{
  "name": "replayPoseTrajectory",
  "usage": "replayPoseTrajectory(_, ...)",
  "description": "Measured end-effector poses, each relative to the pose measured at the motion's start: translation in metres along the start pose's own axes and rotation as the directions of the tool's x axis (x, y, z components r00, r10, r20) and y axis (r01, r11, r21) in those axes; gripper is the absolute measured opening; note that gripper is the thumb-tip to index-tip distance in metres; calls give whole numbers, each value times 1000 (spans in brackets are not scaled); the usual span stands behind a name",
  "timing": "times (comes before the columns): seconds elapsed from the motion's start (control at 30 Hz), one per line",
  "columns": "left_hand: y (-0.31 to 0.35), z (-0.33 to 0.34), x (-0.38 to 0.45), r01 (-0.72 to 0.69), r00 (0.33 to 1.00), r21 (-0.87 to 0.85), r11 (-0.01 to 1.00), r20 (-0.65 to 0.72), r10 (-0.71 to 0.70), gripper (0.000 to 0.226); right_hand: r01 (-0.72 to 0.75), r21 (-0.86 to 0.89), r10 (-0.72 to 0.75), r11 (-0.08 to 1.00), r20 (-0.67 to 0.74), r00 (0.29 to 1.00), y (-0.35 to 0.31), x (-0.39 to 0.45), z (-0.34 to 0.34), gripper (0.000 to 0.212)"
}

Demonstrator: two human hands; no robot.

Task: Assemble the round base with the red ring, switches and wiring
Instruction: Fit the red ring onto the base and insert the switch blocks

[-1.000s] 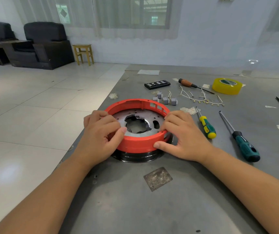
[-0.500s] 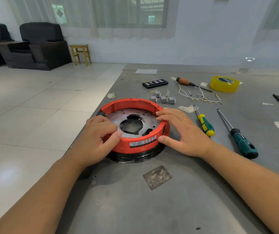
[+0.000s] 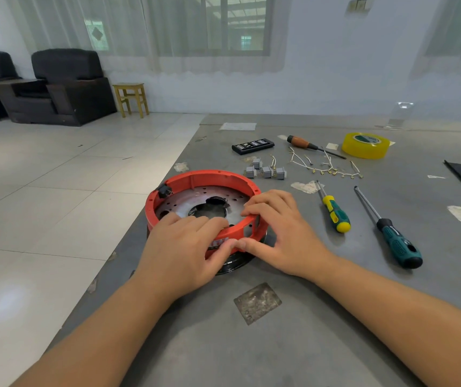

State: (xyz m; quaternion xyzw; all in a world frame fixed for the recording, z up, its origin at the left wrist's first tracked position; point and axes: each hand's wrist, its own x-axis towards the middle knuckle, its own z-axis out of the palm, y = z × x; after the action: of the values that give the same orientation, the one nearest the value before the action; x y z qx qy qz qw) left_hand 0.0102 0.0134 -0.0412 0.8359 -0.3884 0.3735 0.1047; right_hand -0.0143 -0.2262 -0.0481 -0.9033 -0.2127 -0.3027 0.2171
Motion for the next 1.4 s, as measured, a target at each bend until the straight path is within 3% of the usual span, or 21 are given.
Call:
replayPoseTrajectory(0.07,0,-1,2,6,1000,0,1000,-9,-6,36,-40,139,41,989,-6,999,4,1,-2,49)
replayPoseTrajectory(0.17,-3,-2,4,74,997,9,997,-3,-74,35,-231,270,246,935,-24,969,17,5,0,37)
replayPoseTrajectory(0.27,-4,-1,3,120,993,26,992,-13,-120,33,-490,127,480,863,100,872,36,15,8,32)
replayPoseTrajectory(0.33,-5,2,3,140,990,25,990,-8,-140,33,-537,31,530,843,125,839,47,26,17,30)
replayPoseTrajectory(0.6,-8,11,0,134,990,51,990,-43,-132,31,-440,-341,500,831,111,859,79,87,53,44)
replayPoseTrajectory(0.8,-9,15,2,165,986,47,985,-37,-163,35,-330,-451,432,829,141,891,98,117,68,52)
replayPoseTrajectory(0.87,-10,16,1,167,986,39,985,-31,-166,36,-319,-452,434,833,176,884,103,120,70,49)
replayPoseTrajectory(1.1,-8,15,-1,172,984,2,985,-49,-172,31,-318,-395,386,862,105,917,100,108,63,32)
replayPoseTrajectory(1.4,-5,11,0,132,988,25,991,-78,-130,28,-318,-193,343,928,112,933,67,50,28,33)
